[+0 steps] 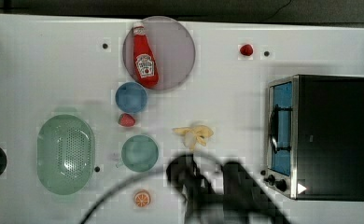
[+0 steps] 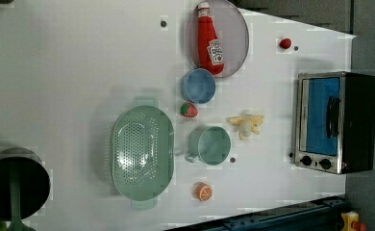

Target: Pick banana from table and place on oven.

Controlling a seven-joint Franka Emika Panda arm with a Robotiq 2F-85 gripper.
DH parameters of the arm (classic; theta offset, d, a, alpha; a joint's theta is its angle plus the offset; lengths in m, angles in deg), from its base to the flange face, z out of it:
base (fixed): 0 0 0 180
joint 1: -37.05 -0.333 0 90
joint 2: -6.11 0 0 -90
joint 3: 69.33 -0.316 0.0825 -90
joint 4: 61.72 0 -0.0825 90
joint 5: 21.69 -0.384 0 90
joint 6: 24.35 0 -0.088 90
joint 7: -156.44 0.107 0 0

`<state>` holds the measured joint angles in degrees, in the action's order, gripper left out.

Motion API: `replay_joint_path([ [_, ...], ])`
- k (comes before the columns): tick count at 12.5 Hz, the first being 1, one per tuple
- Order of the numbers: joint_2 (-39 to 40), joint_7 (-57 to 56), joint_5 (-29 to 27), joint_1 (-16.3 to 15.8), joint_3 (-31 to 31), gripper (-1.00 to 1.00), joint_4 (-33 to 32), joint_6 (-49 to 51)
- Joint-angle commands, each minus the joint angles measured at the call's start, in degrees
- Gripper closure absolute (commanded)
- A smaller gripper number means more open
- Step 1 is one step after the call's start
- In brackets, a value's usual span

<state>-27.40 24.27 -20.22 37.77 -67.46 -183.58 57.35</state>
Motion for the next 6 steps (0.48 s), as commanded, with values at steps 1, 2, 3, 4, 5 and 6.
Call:
replay_joint_path([
  [1, 10.4, 1.2, 0.0, 0.0, 0.3, -1.00, -8.8, -6.5],
  [2, 12.8, 1.2, 0.0, 0.0, 0.3, -1.00, -10.3, -10.8],
  [3, 15.5, 1.2, 0.0, 0.0, 0.3, -1.00, -11.6, -15.2],
  [4, 18.4, 1.2, 0.0, 0.0, 0.3, -1.00, -12.7, -19.4],
  [5, 21.4, 1.2, 0.0, 0.0, 0.3, -1.00, -13.6, -23.4],
  [6, 24.5, 1.2, 0.0, 0.1, 0.3, -1.00, -14.2, -27.3],
])
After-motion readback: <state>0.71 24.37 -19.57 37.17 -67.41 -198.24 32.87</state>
